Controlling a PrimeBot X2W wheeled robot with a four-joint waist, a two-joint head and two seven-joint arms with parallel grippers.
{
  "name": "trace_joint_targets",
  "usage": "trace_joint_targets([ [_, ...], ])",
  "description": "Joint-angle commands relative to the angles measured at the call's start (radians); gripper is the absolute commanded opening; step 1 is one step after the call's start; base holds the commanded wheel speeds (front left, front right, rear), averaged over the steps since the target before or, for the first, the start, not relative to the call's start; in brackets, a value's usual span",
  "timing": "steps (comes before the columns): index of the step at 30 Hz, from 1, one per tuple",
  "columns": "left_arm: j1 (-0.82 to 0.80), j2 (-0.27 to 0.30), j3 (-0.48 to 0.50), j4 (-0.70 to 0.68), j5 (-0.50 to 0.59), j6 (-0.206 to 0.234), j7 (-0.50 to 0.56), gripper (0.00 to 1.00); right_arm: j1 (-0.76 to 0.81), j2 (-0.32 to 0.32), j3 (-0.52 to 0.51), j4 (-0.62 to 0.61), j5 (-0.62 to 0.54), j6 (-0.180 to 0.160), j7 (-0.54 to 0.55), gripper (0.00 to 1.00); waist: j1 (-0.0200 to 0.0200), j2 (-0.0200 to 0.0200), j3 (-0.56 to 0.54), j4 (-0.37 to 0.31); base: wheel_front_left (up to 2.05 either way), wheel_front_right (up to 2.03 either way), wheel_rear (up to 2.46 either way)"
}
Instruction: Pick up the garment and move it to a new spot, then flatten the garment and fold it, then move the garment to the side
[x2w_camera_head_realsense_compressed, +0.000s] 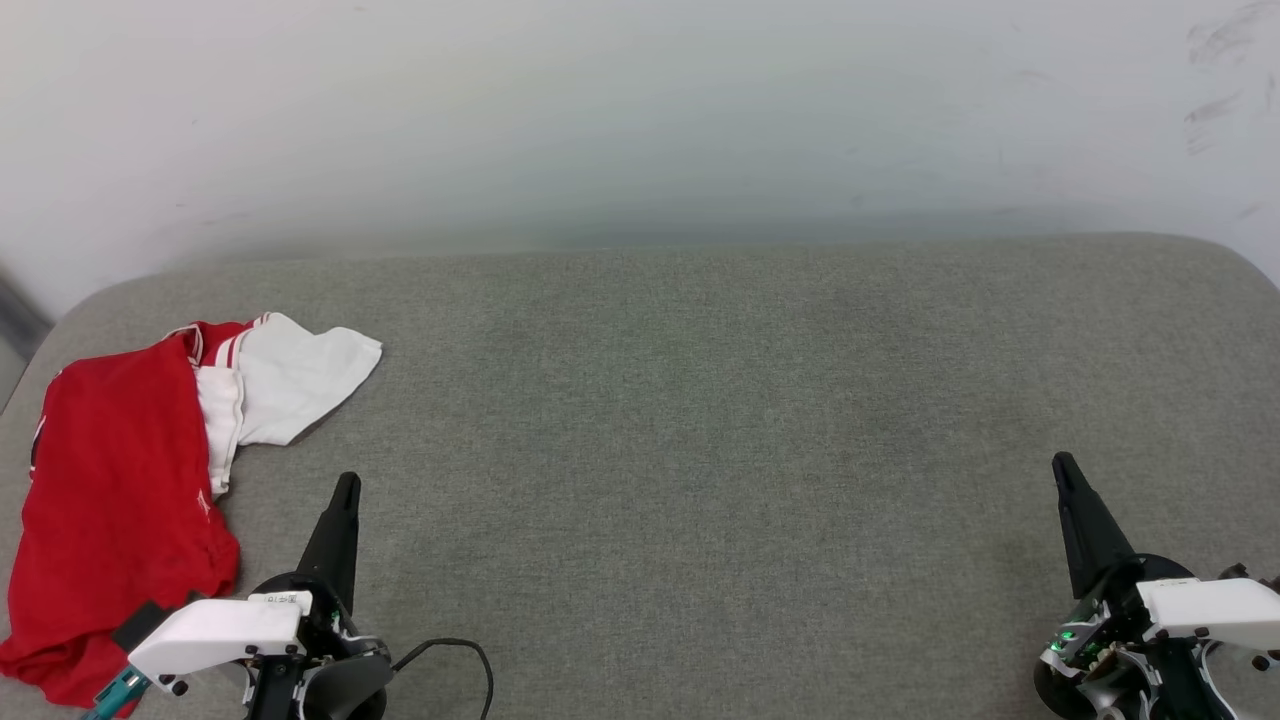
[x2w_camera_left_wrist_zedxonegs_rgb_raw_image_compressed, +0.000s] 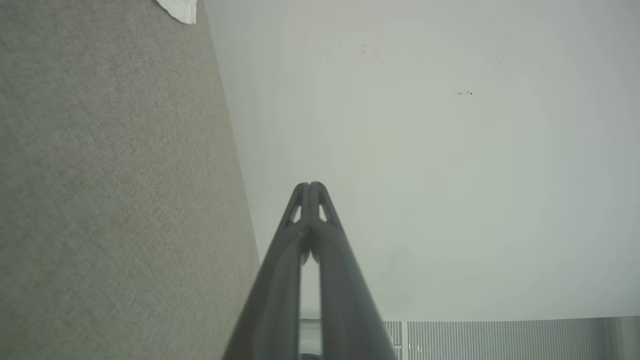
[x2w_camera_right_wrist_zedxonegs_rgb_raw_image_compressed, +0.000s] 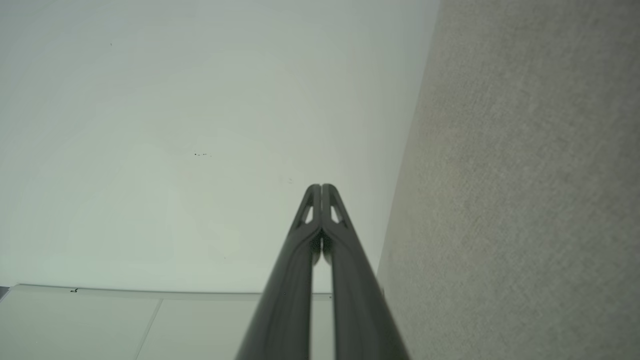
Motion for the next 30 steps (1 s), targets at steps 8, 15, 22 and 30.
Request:
trace_joint_targets([
  [8, -0.007, -0.001, 0.003, 0.0, 0.002, -0.003, 0.002, 0.0, -0.011, 0.003, 0.0, 0.001, 0.004, 0.0, 0.001, 0.0, 0.0, 0.0, 0.0, 0.0, 0.0, 0.0, 0.0],
  [15, -0.007, -0.001, 0.003, 0.0, 0.002, -0.003, 0.002, 0.0, -0.011, 0.003, 0.0, 0.001, 0.004, 0.0, 0.001, 0.0, 0.0, 0.0, 0.0, 0.0, 0.0, 0.0, 0.0],
  [22, -0.007, -0.001, 0.003, 0.0, 0.002, -0.003, 0.002, 0.0, -0.011, 0.003, 0.0, 0.001, 0.004, 0.0, 0.001, 0.0, 0.0, 0.0, 0.0, 0.0, 0.0, 0.0, 0.0],
  [30, -0.007, -0.001, 0.002, 0.0, 0.002, -0.003, 0.002, 0.0, -0.011, 0.003, 0.0, 0.001, 0.004, 0.0, 0.001, 0.0, 0.0, 0.0, 0.0, 0.0, 0.0, 0.0, 0.0],
])
